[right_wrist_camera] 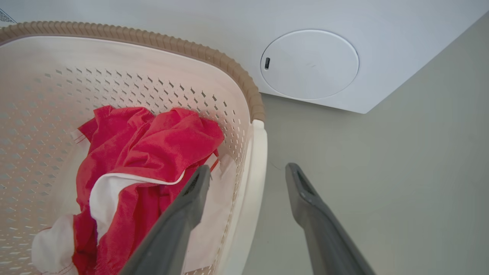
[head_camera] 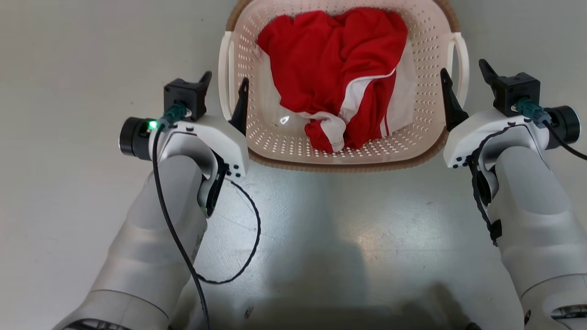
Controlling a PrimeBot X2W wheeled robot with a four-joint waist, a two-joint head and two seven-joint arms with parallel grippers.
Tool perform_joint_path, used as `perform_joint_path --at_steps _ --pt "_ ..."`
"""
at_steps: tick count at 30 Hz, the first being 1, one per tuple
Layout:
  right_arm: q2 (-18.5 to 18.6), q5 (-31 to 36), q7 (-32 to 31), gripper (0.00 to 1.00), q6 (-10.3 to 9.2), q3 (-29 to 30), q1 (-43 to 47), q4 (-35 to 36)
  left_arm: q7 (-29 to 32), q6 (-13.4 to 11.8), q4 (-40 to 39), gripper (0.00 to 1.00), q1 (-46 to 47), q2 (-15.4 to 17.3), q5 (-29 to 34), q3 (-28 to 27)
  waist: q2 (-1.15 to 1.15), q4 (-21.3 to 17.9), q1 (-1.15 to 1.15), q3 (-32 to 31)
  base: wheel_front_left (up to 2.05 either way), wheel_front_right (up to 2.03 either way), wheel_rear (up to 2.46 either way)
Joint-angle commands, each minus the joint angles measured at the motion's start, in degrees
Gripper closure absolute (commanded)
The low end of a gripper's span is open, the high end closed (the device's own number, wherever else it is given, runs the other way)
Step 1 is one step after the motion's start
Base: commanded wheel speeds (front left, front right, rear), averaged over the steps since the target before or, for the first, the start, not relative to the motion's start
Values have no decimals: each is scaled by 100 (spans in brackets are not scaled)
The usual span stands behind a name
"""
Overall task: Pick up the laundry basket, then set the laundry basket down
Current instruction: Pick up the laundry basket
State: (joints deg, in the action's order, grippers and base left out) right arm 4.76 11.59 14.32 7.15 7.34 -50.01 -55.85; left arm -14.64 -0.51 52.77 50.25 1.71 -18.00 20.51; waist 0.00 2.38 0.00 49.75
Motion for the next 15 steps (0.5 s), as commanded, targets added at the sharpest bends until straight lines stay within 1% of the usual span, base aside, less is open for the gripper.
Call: perform_joint_path --at_steps 1,15 --pt "-103 38 66 0 34 -100 87 97 -36 -45 -55 0 7 117 17 -117 0 -11 0 49 0 0 0" --pt "-159 -85 67 0 34 -159 28 194 -36 -53 146 0 259 118 168 -287 0 -43 0 445 0 0 0"
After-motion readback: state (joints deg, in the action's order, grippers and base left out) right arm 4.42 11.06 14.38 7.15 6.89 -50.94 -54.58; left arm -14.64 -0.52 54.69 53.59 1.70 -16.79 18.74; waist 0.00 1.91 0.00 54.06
